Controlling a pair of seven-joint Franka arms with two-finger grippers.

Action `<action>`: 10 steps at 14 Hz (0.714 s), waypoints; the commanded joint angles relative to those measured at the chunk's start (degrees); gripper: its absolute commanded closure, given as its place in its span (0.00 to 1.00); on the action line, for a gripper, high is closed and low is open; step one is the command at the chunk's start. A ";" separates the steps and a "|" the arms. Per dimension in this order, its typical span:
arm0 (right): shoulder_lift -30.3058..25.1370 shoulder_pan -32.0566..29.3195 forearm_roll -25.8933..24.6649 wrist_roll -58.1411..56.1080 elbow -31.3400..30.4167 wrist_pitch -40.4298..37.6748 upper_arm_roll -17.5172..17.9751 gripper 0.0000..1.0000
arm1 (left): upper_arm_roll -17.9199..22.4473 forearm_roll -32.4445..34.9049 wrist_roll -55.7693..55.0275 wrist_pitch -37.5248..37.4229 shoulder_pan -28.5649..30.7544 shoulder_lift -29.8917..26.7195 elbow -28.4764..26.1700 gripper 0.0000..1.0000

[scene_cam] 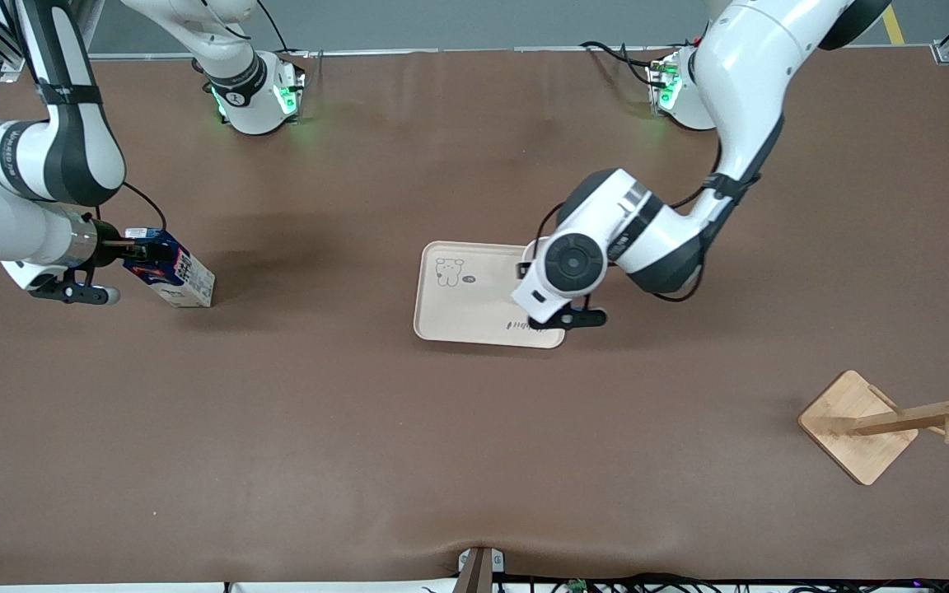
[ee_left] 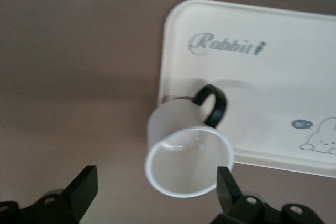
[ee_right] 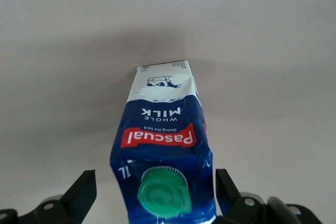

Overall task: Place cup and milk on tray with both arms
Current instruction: 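Set the mug upright on the tray while the right gripper lifts milk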

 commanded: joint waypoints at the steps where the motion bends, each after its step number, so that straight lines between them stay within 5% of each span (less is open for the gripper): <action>1: -2.06 -1.19 -0.92 -0.27 -2.66 1.45 0.71 0.04 | -0.26 0.79 3.15 -3.89 1.84 -2.90 -1.15 0.00; 3: -1.80 -1.71 -0.92 -0.27 -2.39 1.02 0.71 0.80 | -0.43 0.88 3.69 -5.04 2.72 -3.16 -2.90 0.00; 4: -1.80 -1.63 -0.92 -0.18 -2.13 0.32 0.80 0.97 | -0.34 0.79 3.61 -5.04 2.72 -3.60 -4.48 0.00; 7: -1.36 -0.58 0.21 0.43 4.87 -11.33 1.32 1.00 | -0.52 0.79 2.38 -3.99 1.67 -2.90 -6.68 0.00; 10: -1.01 6.09 2.32 1.22 14.10 -22.86 1.15 1.00 | -0.52 0.88 2.11 -0.23 1.40 -2.90 -11.07 0.12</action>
